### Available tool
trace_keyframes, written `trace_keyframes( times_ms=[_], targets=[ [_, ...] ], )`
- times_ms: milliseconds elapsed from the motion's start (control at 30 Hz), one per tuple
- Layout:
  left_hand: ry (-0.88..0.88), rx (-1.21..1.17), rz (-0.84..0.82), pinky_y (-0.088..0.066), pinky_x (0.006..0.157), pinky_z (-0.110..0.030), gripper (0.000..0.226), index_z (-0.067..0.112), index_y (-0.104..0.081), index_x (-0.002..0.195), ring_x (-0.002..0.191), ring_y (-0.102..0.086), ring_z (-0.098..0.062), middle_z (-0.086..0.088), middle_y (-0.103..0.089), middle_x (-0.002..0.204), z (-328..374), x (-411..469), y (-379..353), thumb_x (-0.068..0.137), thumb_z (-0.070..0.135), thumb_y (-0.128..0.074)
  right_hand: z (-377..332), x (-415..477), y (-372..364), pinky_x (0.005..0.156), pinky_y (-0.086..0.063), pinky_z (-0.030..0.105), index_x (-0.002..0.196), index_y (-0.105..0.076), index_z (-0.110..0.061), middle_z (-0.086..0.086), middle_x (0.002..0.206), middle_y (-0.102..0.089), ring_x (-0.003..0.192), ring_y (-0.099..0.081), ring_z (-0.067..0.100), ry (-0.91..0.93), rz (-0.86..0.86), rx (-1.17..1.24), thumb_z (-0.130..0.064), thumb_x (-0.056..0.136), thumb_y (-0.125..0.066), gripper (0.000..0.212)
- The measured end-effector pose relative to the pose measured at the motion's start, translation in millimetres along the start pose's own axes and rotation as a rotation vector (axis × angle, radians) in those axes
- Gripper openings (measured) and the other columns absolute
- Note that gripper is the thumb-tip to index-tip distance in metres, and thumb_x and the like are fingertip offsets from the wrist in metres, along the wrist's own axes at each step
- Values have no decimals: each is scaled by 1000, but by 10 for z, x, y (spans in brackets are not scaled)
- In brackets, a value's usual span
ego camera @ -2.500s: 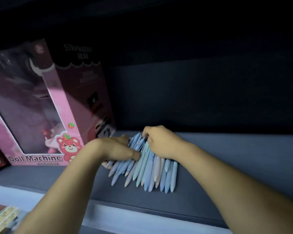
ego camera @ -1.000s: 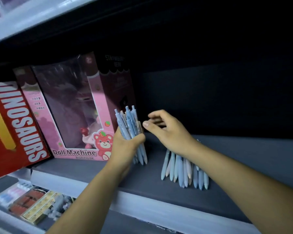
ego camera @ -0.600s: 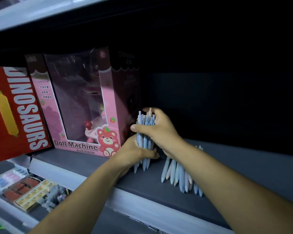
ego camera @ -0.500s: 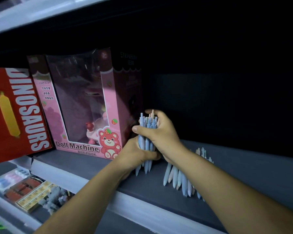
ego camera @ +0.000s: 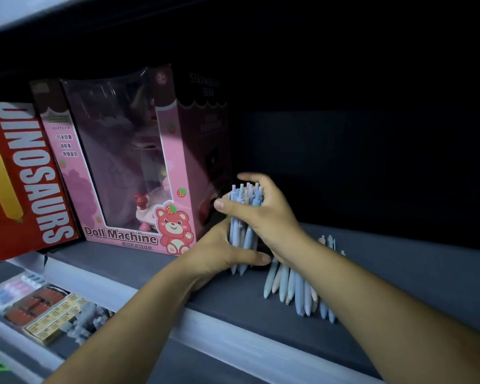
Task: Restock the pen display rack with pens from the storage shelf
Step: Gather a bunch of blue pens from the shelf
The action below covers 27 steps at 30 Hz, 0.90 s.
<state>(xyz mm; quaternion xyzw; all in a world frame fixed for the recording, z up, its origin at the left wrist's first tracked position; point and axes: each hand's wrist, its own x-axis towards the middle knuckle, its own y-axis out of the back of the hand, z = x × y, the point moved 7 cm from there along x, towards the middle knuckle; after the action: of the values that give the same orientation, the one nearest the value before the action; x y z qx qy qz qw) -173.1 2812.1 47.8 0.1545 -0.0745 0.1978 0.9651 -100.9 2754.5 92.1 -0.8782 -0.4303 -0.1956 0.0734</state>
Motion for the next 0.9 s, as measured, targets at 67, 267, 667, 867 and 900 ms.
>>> trace_keyframes(
  times_ms=[67,267,667,867,900],
  targets=[
    [-2,-1,0,-58,97,-47,57,17,-64,121,105,-74,-28,-17,-76,108,-20,-1,7,74,-9,-83,18,-50,-27,92,-59,31,125,-56,-22,2,110,-74,101,-72,12,6,-25,12,-18,74,-90,62],
    [-57,110,113,-60,81,-36,40,17,-69,106,86,-74,-18,-6,-77,88,-14,-7,60,78,-12,-73,-79,-98,-25,79,-59,23,97,-64,-8,1,86,-72,83,-72,9,90,63,-7,-8,79,-84,27],
    [45,188,121,-60,85,-50,26,-2,-70,97,88,-75,-34,-18,-76,89,-141,42,62,71,-5,-75,47,-14,-92,72,-58,24,86,-60,-9,-3,76,-67,72,-67,6,15,29,-75,-5,77,-83,25],
    [-56,112,182,-55,67,-36,19,4,-59,91,70,-63,-20,-12,-64,77,64,-11,10,77,-5,-67,-83,-54,88,73,-63,32,108,-63,10,26,93,-73,77,-74,23,-87,172,285,-4,85,-77,31],
    [-69,51,185,-60,68,-39,21,4,-62,98,73,-69,-26,-17,-68,81,97,-20,-21,80,-7,-65,-138,-59,105,74,-62,33,108,-63,10,27,94,-73,78,-74,23,-75,166,284,-4,85,-77,30]
  ],
)
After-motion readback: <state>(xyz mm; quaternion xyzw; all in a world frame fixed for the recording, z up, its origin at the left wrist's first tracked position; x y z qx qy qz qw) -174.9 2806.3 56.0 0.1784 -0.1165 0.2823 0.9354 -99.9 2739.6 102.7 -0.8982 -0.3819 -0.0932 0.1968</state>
